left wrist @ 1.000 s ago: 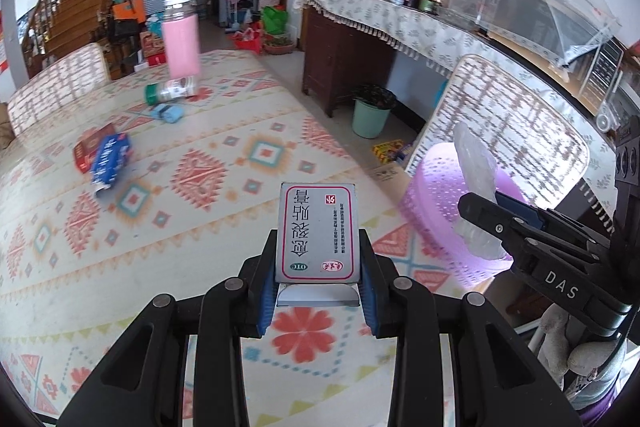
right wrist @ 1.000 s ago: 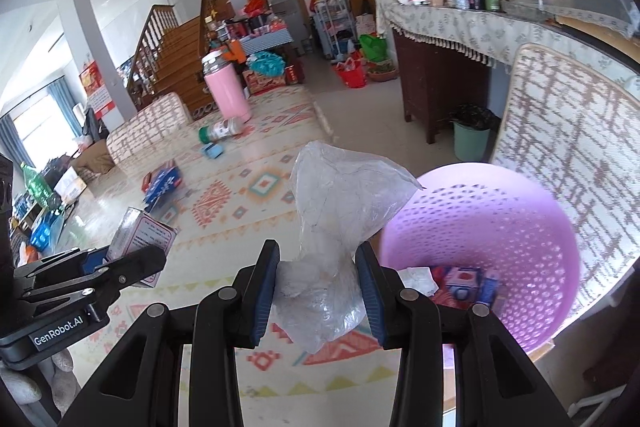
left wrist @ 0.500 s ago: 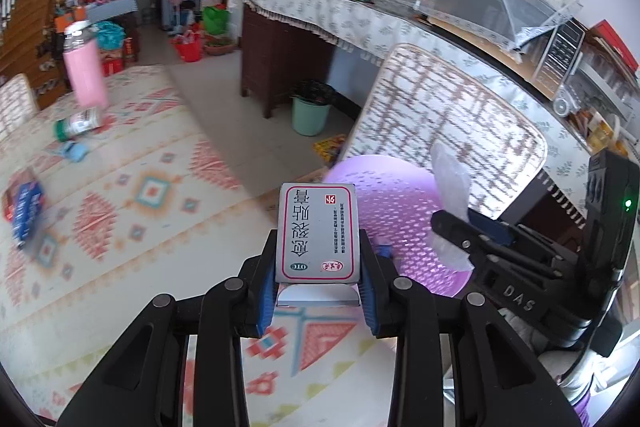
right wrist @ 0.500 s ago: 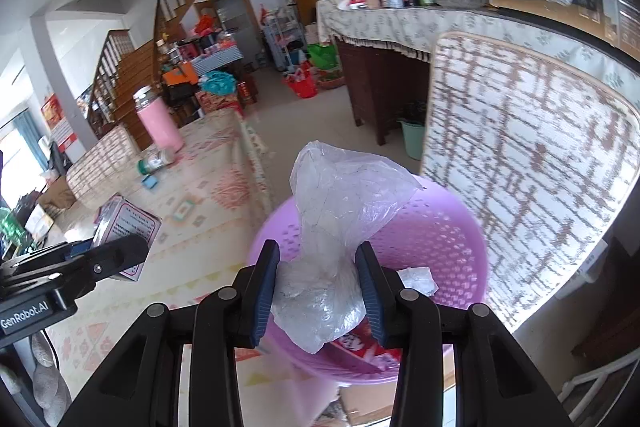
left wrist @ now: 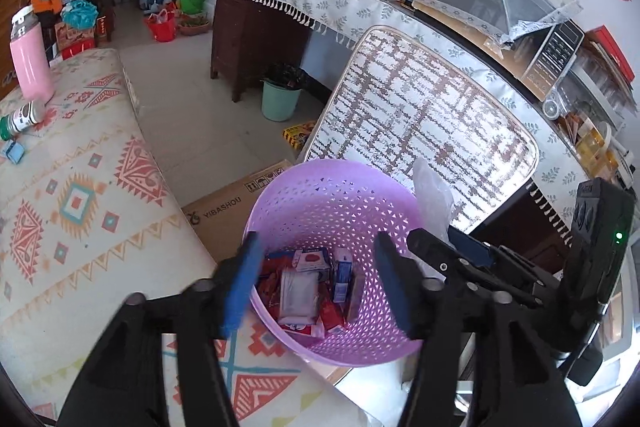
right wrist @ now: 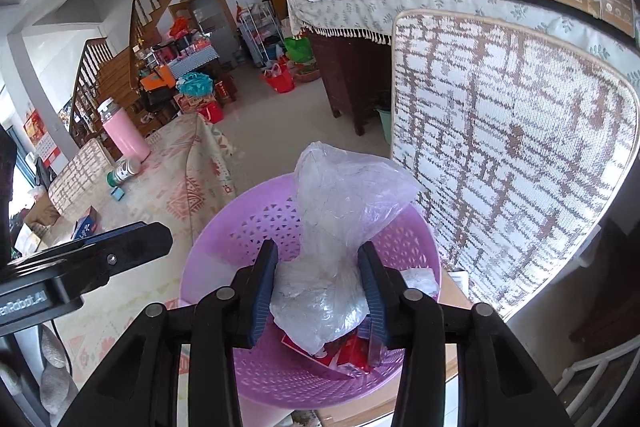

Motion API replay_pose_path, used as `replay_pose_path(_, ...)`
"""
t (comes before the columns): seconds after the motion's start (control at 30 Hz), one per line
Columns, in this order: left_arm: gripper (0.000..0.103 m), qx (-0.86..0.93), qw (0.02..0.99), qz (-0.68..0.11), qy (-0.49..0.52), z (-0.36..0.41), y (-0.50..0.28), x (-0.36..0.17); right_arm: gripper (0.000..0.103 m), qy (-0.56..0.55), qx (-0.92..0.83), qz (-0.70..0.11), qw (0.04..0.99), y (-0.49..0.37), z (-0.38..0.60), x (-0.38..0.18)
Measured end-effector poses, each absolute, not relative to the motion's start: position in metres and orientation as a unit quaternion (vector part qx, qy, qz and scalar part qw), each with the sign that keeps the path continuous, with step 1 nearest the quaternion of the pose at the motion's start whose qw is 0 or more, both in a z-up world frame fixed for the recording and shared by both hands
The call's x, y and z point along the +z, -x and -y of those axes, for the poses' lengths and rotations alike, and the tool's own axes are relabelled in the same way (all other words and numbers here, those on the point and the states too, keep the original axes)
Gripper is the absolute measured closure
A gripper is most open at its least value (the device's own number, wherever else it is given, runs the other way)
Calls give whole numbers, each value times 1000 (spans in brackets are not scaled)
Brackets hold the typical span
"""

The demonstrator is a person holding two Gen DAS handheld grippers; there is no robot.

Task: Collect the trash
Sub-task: 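Carry the medicine box and plastic bag to the pink basket and open both grippers, then move both open tools back toward the blue box on the table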

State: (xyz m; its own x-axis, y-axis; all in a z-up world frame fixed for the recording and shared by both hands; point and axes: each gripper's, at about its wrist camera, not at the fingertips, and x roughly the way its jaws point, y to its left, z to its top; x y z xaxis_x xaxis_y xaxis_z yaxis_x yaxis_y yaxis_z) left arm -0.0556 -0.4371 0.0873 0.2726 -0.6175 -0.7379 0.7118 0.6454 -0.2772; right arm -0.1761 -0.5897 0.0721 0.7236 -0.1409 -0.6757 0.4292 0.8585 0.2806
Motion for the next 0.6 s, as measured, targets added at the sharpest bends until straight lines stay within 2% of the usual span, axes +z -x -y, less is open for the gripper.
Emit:
replay_pose_path(0.07,43,-419,795,-435,-58,437,56,86,53,-226,-163,-340,898,175,596,68)
replay_pose_path(0.6,38,-376,825,-418,-63,369,57,98,51,-231,-161,-348,894,165,581,67)
